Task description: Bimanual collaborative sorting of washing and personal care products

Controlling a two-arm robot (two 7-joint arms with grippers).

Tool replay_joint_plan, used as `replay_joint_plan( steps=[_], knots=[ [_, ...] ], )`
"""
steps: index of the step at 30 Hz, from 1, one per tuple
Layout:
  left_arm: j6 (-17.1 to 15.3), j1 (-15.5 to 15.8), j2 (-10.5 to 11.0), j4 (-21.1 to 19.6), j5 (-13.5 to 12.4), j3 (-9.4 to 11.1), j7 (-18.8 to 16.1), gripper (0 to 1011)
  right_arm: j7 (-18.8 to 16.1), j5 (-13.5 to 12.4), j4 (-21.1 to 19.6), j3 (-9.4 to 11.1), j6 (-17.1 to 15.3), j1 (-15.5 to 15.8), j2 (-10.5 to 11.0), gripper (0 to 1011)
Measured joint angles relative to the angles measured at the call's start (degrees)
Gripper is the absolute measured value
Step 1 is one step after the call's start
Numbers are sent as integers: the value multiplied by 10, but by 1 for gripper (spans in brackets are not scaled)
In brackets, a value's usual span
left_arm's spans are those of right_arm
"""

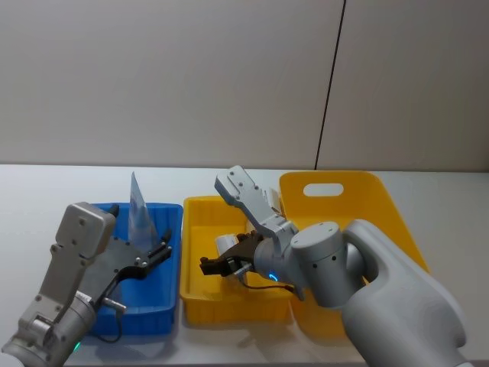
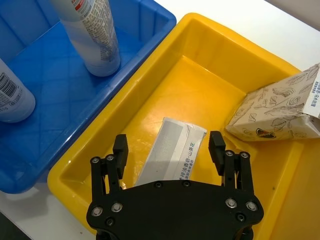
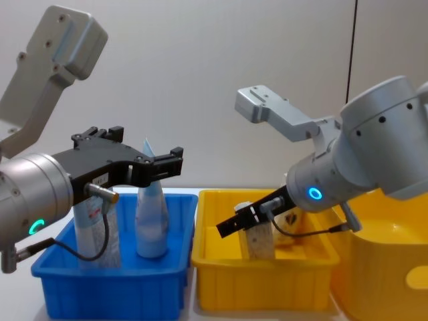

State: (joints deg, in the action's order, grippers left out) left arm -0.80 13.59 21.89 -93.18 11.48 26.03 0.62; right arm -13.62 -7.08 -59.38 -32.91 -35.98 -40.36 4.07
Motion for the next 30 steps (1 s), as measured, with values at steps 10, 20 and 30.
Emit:
replay_joint_plan(
  steps=[10, 20, 30],
  knots=[
    [0, 0, 0, 0, 0, 0, 0, 1001, 1, 2, 8, 0, 1, -1, -4, 751],
    [0, 0, 0, 0, 0, 0, 0, 1001, 1, 4, 12, -1, 2, -2, -6, 430],
    [0, 0, 0, 0, 0, 0, 0, 1001, 1, 4, 12, 0, 2, -2, -7, 316]
  ],
)
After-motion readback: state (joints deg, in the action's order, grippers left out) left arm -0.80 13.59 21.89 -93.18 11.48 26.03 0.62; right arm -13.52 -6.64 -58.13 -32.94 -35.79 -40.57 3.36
